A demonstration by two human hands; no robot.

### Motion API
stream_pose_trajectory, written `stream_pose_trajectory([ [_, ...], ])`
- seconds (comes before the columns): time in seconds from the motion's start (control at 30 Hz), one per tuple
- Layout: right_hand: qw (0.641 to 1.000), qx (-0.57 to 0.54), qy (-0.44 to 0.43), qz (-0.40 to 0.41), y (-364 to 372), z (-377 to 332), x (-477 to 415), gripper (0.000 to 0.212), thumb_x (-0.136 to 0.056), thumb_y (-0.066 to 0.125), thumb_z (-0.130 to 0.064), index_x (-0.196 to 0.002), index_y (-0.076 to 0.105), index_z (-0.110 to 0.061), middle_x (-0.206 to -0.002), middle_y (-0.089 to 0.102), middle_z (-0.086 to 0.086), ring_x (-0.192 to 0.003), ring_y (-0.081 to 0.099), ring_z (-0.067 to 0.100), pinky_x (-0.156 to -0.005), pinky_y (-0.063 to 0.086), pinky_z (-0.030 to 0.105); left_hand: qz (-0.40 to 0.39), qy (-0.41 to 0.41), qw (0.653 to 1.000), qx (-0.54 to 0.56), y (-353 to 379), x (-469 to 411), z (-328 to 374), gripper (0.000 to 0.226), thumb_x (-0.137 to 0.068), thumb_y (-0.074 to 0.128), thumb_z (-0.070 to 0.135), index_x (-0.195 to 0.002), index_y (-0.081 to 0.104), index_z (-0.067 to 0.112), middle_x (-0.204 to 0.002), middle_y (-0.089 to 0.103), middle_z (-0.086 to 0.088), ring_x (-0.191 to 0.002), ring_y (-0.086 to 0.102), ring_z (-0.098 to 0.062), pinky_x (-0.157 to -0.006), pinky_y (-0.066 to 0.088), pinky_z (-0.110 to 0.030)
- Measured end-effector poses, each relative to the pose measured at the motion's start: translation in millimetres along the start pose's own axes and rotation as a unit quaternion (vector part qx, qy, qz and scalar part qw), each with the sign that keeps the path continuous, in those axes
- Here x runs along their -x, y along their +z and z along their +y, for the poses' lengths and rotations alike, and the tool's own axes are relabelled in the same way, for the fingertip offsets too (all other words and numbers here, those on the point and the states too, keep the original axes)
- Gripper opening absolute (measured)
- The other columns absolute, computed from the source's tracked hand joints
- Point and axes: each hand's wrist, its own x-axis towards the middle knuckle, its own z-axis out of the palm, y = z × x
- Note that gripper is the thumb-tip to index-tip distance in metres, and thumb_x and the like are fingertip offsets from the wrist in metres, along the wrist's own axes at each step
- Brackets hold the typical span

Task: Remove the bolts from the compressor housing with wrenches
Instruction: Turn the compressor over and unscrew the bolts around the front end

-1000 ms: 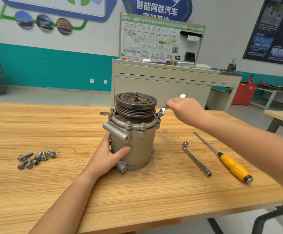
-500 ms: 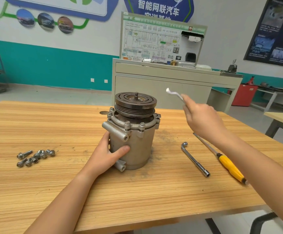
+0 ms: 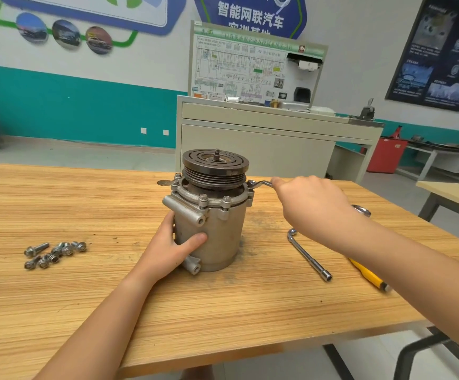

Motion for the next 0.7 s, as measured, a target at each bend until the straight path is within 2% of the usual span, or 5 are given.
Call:
stream_pose_trajectory([
  [0.2, 0.994, 0.092, -0.047, -0.028, -6, -13, -2, 0.061, -0.087, 0.041, 0.005, -0.143, 0.015, 0.003, -0.058, 0.031, 0.001, -0.045, 0.029, 0.018, -0.035, 0.022, 0.027, -0.001, 0.000, 1.000, 0.003, 0, 0, 2, 0.044, -0.080, 0.071, 0.030, -0.106, 0.041, 0.048, -0.114, 0.054, 0.024, -0.096, 0.047, 0.026, -0.070, 0.041, -0.002],
  [0.43, 0.989, 0.087, -0.114, 0.042, 22, 47, -34, 0.050, -0.092, 0.035, -0.005, -0.138, 0.030, -0.024, -0.058, 0.043, -0.005, -0.045, 0.036, 0.013, -0.039, 0.022, 0.023, -0.005, 0.004, 1.000, 0.008, -1, 1, 2, 0.046, -0.080, 0.071, 0.030, -0.109, 0.041, 0.050, -0.117, 0.056, 0.020, -0.106, 0.049, 0.012, -0.079, 0.042, -0.011],
  [0.53, 0.992, 0.046, -0.098, 0.065, 43, 48, -55, 0.038, -0.091, 0.039, -0.001, -0.124, 0.044, -0.018, -0.075, 0.057, -0.001, -0.061, 0.053, 0.020, -0.046, 0.036, 0.028, -0.005, 0.001, 1.000, 0.010, -1, 0, 1, 0.048, -0.079, 0.071, 0.032, -0.111, 0.040, 0.049, -0.118, 0.055, 0.020, -0.109, 0.049, 0.008, -0.082, 0.041, -0.014],
  [0.6, 0.991, -0.006, -0.096, 0.095, 56, 43, -67, 0.031, -0.090, 0.039, 0.003, -0.115, 0.052, -0.011, -0.086, 0.064, 0.005, -0.075, 0.060, 0.025, -0.059, 0.047, 0.034, -0.004, -0.003, 1.000, 0.006, -1, 0, 0, 0.050, -0.079, 0.071, 0.032, -0.113, 0.039, 0.048, -0.118, 0.055, 0.020, -0.109, 0.049, 0.008, -0.081, 0.041, -0.014],
  [0.7, 0.961, -0.117, -0.134, 0.214, 70, 29, -83, 0.020, -0.080, 0.054, 0.012, -0.092, 0.067, 0.002, -0.085, 0.070, 0.014, -0.074, 0.066, 0.029, -0.061, 0.054, 0.037, -0.004, -0.004, 1.000, 0.008, -1, -1, -1, 0.048, -0.079, 0.072, 0.032, -0.110, 0.040, 0.050, -0.117, 0.056, 0.021, -0.106, 0.049, 0.012, -0.078, 0.042, -0.012],
])
